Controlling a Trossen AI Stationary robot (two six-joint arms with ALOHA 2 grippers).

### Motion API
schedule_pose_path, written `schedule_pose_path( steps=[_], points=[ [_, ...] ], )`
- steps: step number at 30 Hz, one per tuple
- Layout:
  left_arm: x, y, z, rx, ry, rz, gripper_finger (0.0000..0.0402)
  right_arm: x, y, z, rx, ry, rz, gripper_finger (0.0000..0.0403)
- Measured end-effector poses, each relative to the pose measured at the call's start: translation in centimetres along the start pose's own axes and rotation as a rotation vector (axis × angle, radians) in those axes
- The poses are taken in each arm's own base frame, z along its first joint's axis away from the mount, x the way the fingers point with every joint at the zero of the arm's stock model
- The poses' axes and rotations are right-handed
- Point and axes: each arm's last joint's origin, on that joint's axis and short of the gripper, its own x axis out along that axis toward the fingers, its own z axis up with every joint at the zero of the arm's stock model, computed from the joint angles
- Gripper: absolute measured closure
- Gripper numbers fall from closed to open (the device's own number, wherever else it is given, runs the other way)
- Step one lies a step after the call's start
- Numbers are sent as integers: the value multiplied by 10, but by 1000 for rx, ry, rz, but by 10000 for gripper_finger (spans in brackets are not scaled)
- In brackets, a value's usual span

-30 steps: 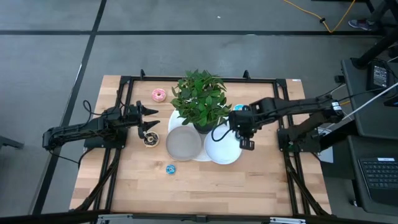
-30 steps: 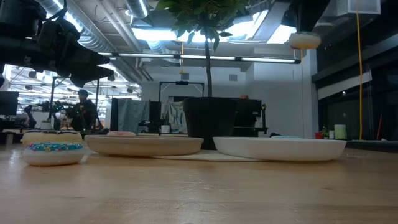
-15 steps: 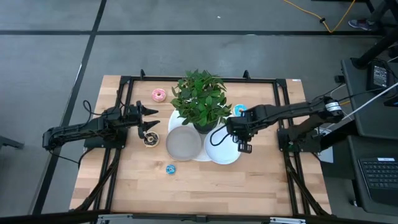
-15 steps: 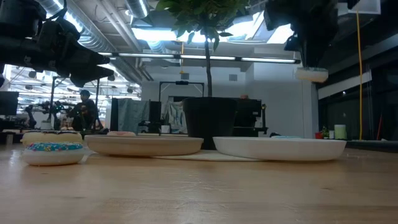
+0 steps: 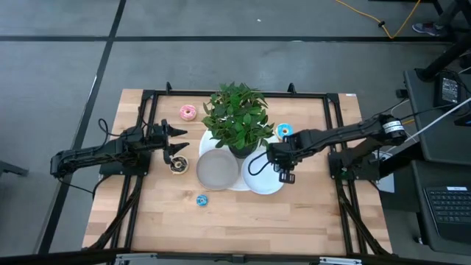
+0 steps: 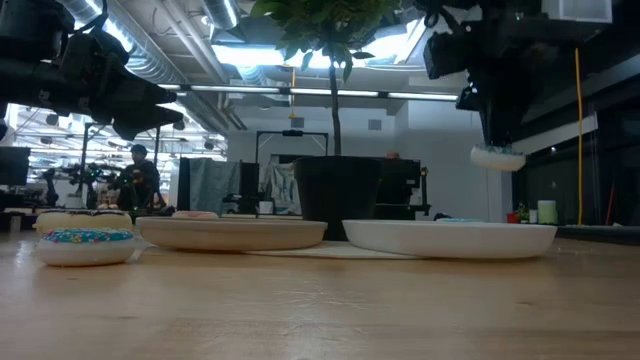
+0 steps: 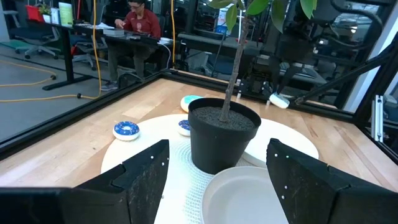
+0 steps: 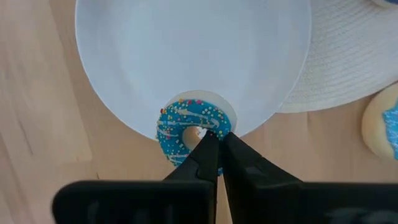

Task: Pick & Place donuts
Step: Put the right small light blue donut on the white plate

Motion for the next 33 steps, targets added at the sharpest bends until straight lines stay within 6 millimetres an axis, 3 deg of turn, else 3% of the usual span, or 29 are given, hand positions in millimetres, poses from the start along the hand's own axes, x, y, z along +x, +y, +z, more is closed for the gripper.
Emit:
schedule_pose_path(
  steps=[21,33],
  points=[
    [0,0,0,0,0,0,142,52,-1,-2,14,24,-5,387],
    [0,0,0,0,0,0,142,69,-1,0,10,47,-8,387]
  ],
)
